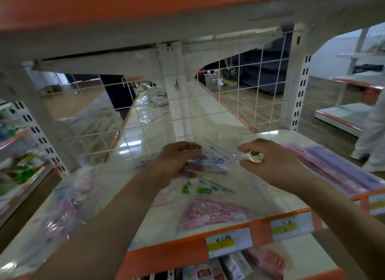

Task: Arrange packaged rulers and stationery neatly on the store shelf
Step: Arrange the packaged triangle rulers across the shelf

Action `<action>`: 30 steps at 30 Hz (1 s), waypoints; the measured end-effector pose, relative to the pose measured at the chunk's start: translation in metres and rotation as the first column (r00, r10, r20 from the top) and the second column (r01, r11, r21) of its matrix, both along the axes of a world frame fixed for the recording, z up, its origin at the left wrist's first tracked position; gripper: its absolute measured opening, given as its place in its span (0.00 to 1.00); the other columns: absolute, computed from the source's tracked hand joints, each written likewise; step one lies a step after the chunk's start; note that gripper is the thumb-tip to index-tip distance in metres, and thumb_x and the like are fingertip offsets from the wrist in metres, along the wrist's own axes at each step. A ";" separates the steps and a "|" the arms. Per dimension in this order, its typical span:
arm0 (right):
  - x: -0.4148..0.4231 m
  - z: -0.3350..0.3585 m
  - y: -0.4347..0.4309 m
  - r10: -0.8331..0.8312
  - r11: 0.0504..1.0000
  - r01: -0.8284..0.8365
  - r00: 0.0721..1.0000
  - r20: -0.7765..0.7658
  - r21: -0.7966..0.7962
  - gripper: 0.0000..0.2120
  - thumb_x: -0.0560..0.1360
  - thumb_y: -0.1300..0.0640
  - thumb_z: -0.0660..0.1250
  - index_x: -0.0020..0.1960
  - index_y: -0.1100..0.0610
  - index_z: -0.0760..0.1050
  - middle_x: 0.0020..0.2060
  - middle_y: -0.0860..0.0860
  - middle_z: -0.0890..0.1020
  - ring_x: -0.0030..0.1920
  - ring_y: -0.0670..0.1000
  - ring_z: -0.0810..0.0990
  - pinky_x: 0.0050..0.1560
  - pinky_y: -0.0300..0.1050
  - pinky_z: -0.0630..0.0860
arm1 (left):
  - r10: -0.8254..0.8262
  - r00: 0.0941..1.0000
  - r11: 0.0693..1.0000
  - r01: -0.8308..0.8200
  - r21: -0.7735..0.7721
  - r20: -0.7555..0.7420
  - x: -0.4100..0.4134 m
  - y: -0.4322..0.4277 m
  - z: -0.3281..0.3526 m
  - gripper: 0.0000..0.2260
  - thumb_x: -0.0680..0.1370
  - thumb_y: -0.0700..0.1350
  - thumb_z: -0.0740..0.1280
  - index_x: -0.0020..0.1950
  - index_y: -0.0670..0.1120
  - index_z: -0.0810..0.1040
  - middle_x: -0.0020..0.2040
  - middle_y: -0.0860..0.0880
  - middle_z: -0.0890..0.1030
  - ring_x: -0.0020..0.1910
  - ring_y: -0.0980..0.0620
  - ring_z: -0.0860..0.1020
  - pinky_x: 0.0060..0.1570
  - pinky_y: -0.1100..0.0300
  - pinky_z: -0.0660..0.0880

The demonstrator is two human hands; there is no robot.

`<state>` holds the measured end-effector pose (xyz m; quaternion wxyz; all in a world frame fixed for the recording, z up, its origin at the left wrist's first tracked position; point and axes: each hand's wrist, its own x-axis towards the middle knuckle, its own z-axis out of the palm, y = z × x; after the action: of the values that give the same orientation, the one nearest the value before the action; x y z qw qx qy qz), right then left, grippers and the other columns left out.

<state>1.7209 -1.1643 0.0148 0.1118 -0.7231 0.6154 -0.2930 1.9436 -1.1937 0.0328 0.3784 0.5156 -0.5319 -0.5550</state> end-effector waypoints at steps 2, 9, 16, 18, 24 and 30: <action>0.003 -0.003 -0.004 0.016 1.000 -0.016 0.999 -0.028 -0.006 0.16 0.75 0.50 0.67 0.62 0.49 0.76 0.55 0.44 0.77 0.54 0.45 0.74 0.55 0.42 0.70 | -0.001 1.000 1.000 0.001 0.008 -0.018 0.004 0.000 0.000 0.08 0.77 0.40 0.67 0.56 0.43 0.78 0.47 0.46 0.85 0.36 0.50 0.83 0.29 0.62 0.77; 0.018 -0.002 -0.017 0.108 0.993 -0.113 0.985 -0.133 -0.026 0.14 0.76 0.51 0.67 0.60 0.52 0.77 0.48 0.49 0.76 0.45 0.48 0.74 0.50 0.45 0.71 | 0.023 0.995 0.998 -0.017 0.058 -0.096 0.015 -0.008 0.001 0.05 0.78 0.39 0.65 0.51 0.43 0.79 0.45 0.48 0.85 0.34 0.51 0.83 0.28 0.63 0.77; 0.018 0.000 -0.042 0.029 0.998 -0.035 0.992 -0.125 -0.044 0.12 0.74 0.53 0.68 0.49 0.63 0.80 0.43 0.57 0.81 0.45 0.56 0.78 0.49 0.49 0.74 | 0.263 0.941 0.956 -0.224 0.190 -0.211 0.034 -0.023 -0.002 0.05 0.79 0.40 0.63 0.53 0.40 0.76 0.40 0.43 0.83 0.35 0.46 0.82 0.32 0.55 0.81; 0.018 -0.004 -0.049 0.044 0.999 -0.040 0.985 -0.167 0.023 0.13 0.73 0.55 0.68 0.38 0.65 0.76 0.34 0.59 0.78 0.37 0.57 0.77 0.43 0.48 0.74 | 0.314 0.920 0.940 -0.266 0.214 -0.235 0.042 -0.024 -0.004 0.04 0.79 0.39 0.63 0.52 0.40 0.76 0.41 0.42 0.80 0.38 0.44 0.81 0.35 0.53 0.81; 0.035 -0.017 -0.062 0.091 0.986 -0.053 0.967 -0.239 0.160 0.20 0.70 0.58 0.68 0.26 0.57 0.61 0.25 0.51 0.63 0.29 0.52 0.63 0.30 0.43 0.60 | 0.362 0.892 0.922 -0.301 0.243 -0.270 0.053 -0.025 -0.007 0.03 0.78 0.38 0.64 0.49 0.39 0.76 0.41 0.42 0.77 0.39 0.42 0.80 0.35 0.51 0.80; 0.050 -0.017 -0.089 0.018 0.988 0.026 0.960 -0.280 0.155 0.20 0.72 0.59 0.66 0.26 0.55 0.60 0.26 0.50 0.64 0.34 0.55 0.68 0.27 0.40 0.59 | 0.353 0.894 0.926 -0.290 0.243 -0.278 0.052 -0.025 -0.006 0.03 0.78 0.39 0.64 0.49 0.41 0.77 0.40 0.44 0.78 0.39 0.46 0.80 0.33 0.53 0.81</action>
<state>1.7707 -1.2534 -0.0020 0.0795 -0.7451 0.6476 -0.1383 1.9959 -1.2189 0.0269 0.4932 0.5356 -0.3143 -0.6092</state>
